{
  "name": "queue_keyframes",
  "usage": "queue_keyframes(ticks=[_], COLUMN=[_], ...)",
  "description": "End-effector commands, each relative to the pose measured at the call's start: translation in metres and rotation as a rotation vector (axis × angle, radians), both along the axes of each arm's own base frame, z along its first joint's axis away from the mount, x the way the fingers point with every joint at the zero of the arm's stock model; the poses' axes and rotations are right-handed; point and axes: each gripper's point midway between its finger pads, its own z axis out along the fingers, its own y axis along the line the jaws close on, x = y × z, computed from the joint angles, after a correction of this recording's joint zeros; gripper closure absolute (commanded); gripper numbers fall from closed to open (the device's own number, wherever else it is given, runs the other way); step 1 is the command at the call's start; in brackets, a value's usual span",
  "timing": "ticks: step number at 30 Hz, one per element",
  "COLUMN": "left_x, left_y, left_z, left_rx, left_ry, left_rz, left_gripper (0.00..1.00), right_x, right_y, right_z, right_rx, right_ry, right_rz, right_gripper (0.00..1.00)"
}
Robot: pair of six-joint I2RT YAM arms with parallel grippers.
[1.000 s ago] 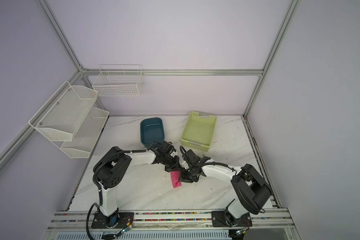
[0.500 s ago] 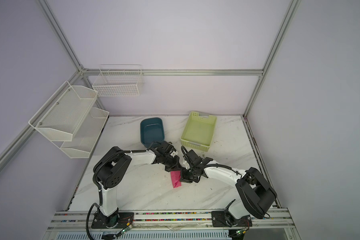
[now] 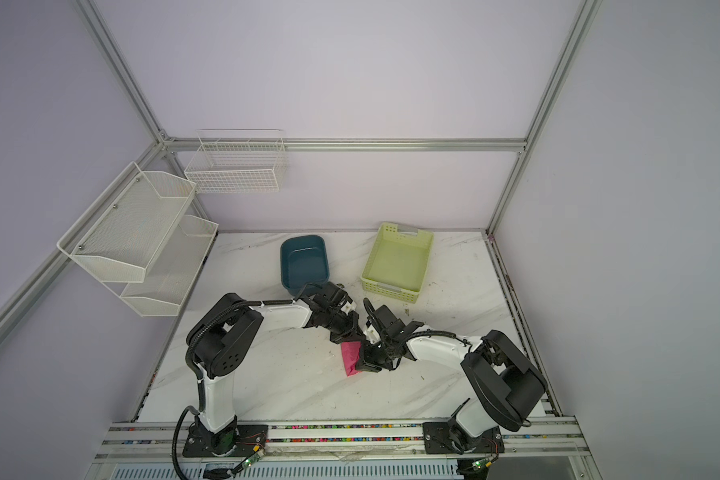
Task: Place the utensils on the paper napkin and roll it up
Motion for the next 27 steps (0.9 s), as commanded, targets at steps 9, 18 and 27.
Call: queue_keyframes(ticks=[9, 18, 27], left_x=[0.002, 0.01, 0.015], left_y=[-0.005, -0.016, -0.032], left_z=[0.005, 0.042, 0.056], left_rx=[-0.027, -0.087, -0.124], left_ry=[-0.023, -0.08, -0.095], left_rz=[-0.015, -0.016, -0.033], left_gripper=[0.94, 0.94, 0.94], right_x=[-0.001, -0.007, -0.008], right_y=[0.006, -0.007, -0.008], right_z=[-0.017, -0.034, -0.035], right_rx=[0.031, -0.031, -0.037], right_ry=[0.036, 0.051, 0.053], right_rz=[-0.024, -0.032, -0.029], right_gripper=[0.92, 0.94, 0.95])
